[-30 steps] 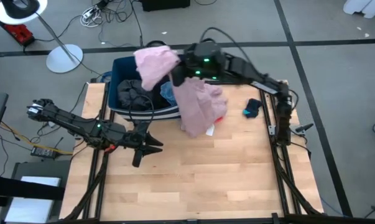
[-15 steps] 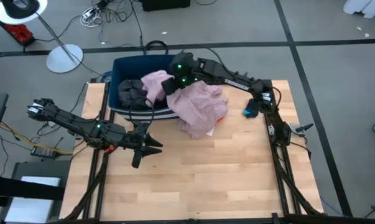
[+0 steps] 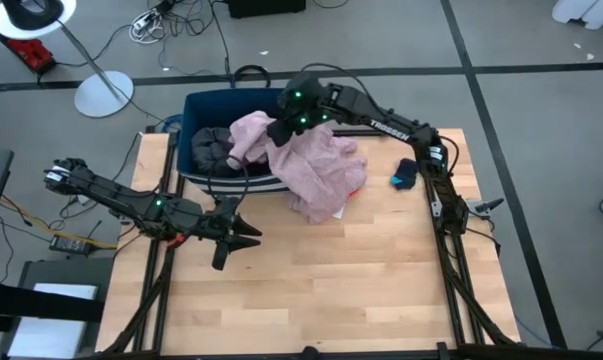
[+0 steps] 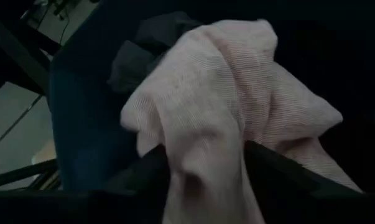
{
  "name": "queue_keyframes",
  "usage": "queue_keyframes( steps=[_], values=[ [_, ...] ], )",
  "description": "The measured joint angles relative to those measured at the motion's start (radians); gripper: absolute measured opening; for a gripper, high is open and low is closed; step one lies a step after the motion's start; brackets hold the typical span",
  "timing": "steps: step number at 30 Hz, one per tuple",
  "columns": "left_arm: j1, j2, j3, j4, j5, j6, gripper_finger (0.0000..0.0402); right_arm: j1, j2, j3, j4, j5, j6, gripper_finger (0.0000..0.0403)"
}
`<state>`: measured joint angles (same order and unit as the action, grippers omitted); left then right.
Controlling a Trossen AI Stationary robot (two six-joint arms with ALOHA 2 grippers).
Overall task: Sort clothes
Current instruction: Put the pink shirt into the blue laundry bin
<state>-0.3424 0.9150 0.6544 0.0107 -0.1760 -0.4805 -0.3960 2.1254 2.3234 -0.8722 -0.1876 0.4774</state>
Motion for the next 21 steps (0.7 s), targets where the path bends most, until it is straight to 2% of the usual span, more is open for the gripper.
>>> queue_keyframes(
  steps=[6,10,16,21],
  values=[
    [0.0,0.0,0.0,-0.024,-0.018,0.0,0.0127,-0.006,-0.036,0.0,-0.011,-0.061,-0.063,0.0274],
    [0.0,0.0,0.0,-0.035,-0.037,0.0,0.0127,-0.023,-0.074,0.0,-0.058,-0.063,-0.094,0.0301],
    [0.0,0.0,0.0,-0.031,-0.071,0.0,0.0127,-0.075,-0.18,0.0,-0.235,-0.039,-0.122,0.0301],
    [0.001,0.0,0.0,-0.031,-0.078,0.0,0.0127,-0.088,-0.292,0.0,-0.329,0.046,-0.211,0.0288]
  ],
)
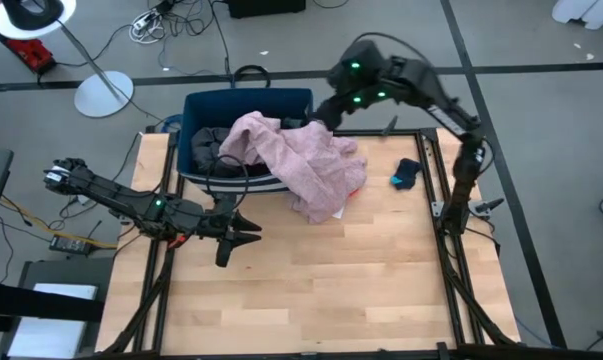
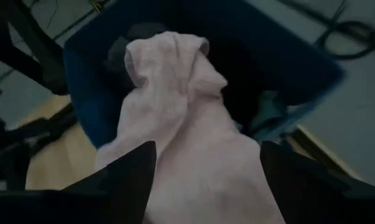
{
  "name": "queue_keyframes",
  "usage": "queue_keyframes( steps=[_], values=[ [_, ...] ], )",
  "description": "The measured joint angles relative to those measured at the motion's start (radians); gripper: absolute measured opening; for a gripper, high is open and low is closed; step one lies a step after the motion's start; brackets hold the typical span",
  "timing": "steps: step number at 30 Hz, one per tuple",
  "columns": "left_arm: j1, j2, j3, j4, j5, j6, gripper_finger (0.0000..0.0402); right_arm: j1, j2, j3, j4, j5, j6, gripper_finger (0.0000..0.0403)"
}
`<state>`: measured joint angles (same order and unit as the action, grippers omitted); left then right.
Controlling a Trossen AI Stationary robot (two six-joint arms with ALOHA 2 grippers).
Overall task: Sort clothes
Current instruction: Put the pink shirt into the blue laundry bin
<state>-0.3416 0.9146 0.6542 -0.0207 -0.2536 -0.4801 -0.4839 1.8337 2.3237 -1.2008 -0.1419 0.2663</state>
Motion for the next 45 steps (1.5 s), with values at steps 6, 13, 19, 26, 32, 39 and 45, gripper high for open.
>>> queue_keyframes(
  steps=[6,13,19,26,32,39,45],
  values=[
    [0.0,0.0,0.0,0.0,-0.002,0.002,0.0127,0.023,-0.097,0.0,-0.256,0.11,-0.038,0.0278],
    [0.0,0.0,0.0,0.0,-0.028,0.003,0.0127,0.116,-0.258,-0.205,-0.344,0.232,0.028,0.027],
    [0.0,0.0,0.0,0.0,-0.033,0.004,0.0127,0.207,-0.493,-0.641,-0.152,0.258,0.158,0.0268],
    [0.0,0.0,0.0,0.0,-0.033,0.004,0.0127,0.296,-0.71,-1.161,0.216,0.251,0.243,0.0269],
    [0.0,0.0,0.0,0.0,-0.033,-0.003,0.0127,0.332,-0.724,-1.455,0.626,0.189,0.221,0.0283],
    [0.0,0.0,0.0,0.0,-0.031,-0.071,0.0127,0.32,-0.653,-1.548,0.864,0.174,0.097,0.0333],
    [0.0,0.0,0.0,-0.001,-0.03,-0.104,0.0127,0.285,-0.549,-1.558,1.012,0.186,-0.107,0.0372]
  ],
)
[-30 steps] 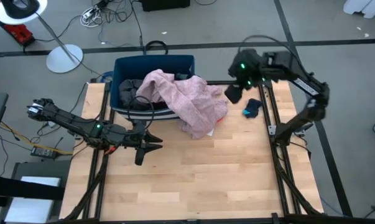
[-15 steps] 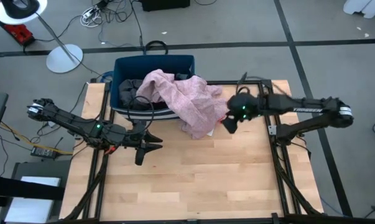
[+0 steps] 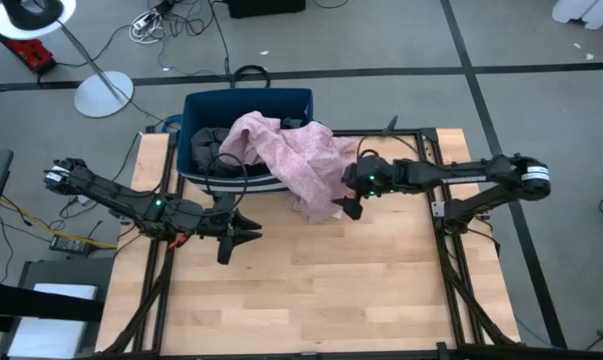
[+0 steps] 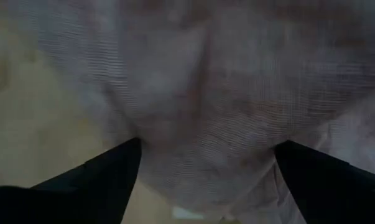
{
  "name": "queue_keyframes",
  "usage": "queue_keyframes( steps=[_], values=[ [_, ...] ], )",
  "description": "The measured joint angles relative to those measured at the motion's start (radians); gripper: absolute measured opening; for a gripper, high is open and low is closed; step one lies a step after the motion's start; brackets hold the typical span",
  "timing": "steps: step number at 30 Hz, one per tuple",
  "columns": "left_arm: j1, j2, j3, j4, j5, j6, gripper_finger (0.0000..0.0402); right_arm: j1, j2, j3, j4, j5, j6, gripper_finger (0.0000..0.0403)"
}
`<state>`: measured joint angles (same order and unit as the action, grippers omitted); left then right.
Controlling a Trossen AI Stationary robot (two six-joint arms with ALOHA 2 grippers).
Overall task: Sort clothes
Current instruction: Put the pink shirt into the blue laundry bin
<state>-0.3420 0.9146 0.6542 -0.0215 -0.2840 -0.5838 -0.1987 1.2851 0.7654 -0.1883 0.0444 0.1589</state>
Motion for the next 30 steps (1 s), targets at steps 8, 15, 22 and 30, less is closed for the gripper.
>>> queue_keyframes(
  steps=[8,15,22,30],
  values=[
    [0.0,0.0,0.0,0.0,0.0,-0.013,0.0127,-0.02,0.206,-0.001,0.193,0.015,0.008,0.0373],
    [0.0,0.0,0.0,0.0,0.0,-0.031,0.0127,-0.033,0.307,-0.001,0.273,0.007,0.042,0.0292],
    [0.0,0.0,0.0,-0.001,0.0,-0.029,0.0127,-0.031,0.292,-0.001,0.247,0.003,0.128,0.0055],
    [0.0,0.0,0.0,-0.007,0.0,-0.026,0.0127,-0.03,0.119,0.033,0.071,-0.018,0.165,0.0007]
  ],
)
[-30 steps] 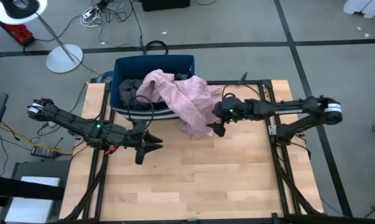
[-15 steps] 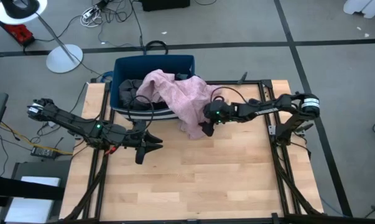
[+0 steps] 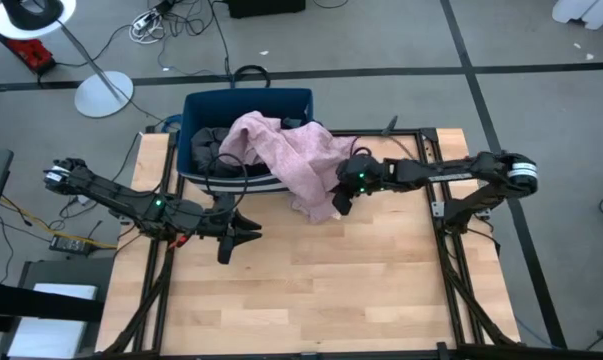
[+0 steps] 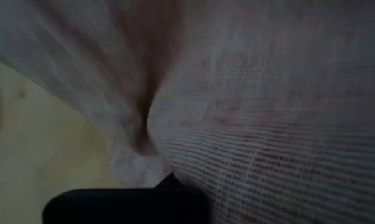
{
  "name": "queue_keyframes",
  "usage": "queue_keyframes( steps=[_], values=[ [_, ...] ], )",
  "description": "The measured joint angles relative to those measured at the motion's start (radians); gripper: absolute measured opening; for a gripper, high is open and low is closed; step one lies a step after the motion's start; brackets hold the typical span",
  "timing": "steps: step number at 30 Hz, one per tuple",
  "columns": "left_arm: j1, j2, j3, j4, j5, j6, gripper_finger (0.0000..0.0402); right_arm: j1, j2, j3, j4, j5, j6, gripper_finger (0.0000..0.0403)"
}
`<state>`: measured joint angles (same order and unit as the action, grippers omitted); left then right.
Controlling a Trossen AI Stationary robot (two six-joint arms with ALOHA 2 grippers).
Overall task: Sort clothes
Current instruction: Put the pink shirt into the blue laundry bin
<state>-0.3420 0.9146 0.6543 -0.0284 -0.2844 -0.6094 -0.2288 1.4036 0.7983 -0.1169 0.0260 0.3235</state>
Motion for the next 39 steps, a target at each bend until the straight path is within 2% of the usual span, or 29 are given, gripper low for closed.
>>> queue_keyframes(
  steps=[5,8,15,25,33,36,39],
  values=[
    [0.0,0.0,0.0,-0.008,0.0,0.001,0.0127,0.001,-0.126,0.125,-0.237,0.046,-0.017,0.0006],
    [0.0,0.0,0.0,-0.013,0.0,0.002,0.0127,0.012,-0.177,0.228,-0.322,0.115,-0.05,0.0005],
    [0.0,0.0,0.0,-0.016,0.0,0.005,0.0127,0.031,-0.168,0.522,-0.335,0.251,-0.181,0.0003],
    [0.0,0.0,0.0,-0.015,-0.001,0.056,0.0127,0.023,0.129,0.974,-0.197,0.255,-0.373,0.0002],
    [0.0,0.0,0.0,-0.014,-0.001,0.056,0.0127,0.007,0.412,1.371,-0.089,0.14,-0.432,0.0002],
    [0.0,0.0,0.0,-0.014,-0.001,0.056,0.0127,-0.003,0.518,1.472,-0.092,0.076,-0.432,0.0002],
    [0.0,0.0,0.0,-0.014,-0.001,0.056,0.0127,-0.011,0.6,1.523,-0.096,0.066,-0.42,0.0003]
  ],
)
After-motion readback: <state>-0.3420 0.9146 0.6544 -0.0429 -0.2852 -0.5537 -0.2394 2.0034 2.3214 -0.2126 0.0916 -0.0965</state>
